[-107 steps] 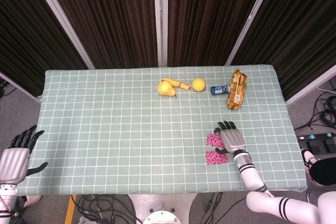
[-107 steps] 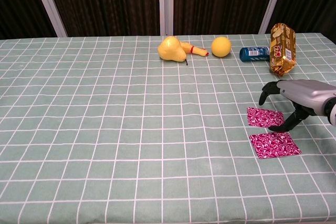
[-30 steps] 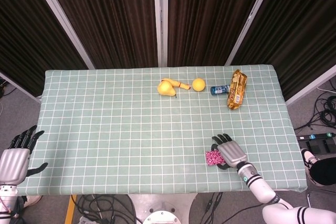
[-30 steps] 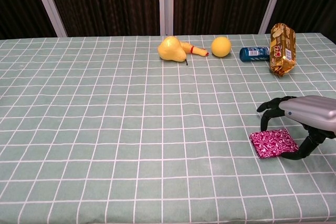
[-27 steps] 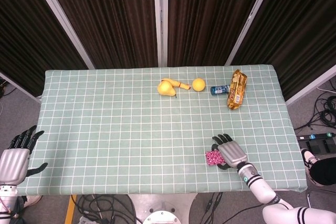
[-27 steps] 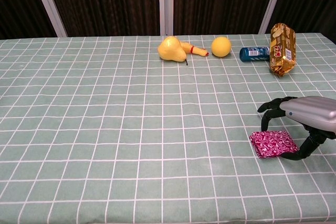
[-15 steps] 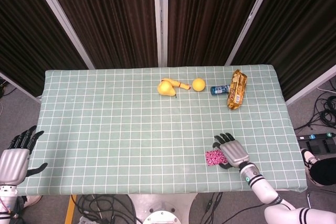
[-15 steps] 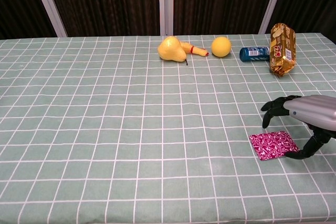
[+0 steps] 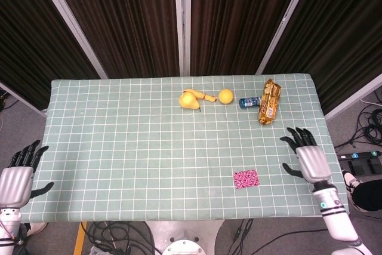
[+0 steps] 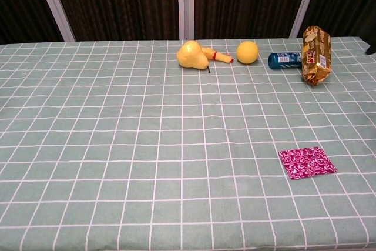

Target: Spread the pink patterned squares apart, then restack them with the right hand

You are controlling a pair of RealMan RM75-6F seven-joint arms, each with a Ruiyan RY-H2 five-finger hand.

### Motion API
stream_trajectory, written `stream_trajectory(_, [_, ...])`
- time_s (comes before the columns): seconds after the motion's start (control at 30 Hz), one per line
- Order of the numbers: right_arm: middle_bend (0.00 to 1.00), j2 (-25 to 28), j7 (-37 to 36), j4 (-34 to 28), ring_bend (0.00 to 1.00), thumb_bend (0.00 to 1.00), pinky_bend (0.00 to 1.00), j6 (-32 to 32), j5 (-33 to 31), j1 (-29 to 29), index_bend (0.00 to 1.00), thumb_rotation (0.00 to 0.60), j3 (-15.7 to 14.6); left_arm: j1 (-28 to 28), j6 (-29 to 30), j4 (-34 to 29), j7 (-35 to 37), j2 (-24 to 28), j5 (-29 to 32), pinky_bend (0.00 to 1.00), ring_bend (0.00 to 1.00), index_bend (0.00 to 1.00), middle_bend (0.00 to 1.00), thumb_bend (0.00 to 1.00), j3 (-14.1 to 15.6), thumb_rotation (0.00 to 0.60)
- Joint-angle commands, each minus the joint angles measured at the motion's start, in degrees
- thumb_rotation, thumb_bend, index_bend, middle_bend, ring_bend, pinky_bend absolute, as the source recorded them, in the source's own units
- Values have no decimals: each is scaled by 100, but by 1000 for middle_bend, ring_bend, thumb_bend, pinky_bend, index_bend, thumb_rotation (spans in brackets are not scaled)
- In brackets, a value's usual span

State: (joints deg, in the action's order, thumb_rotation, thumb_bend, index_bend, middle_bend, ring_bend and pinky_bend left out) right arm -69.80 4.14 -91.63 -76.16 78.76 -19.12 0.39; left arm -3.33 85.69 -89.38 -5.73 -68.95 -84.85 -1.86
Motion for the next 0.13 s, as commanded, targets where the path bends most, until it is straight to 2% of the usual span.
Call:
stream_trajectory(0.03, [59,402,-559,-54,0,155,0,-742,526,600,227,598,-170,-15,27,-43,-75,-42,20,174,123,192,155,0,-39,600])
stream_trajectory(0.13, [59,512,-758,-55,0,156,0,-895,650,800,228,598,-275,-32,20,-91,-148,-66,47,173,123,192,155,0,-64,600])
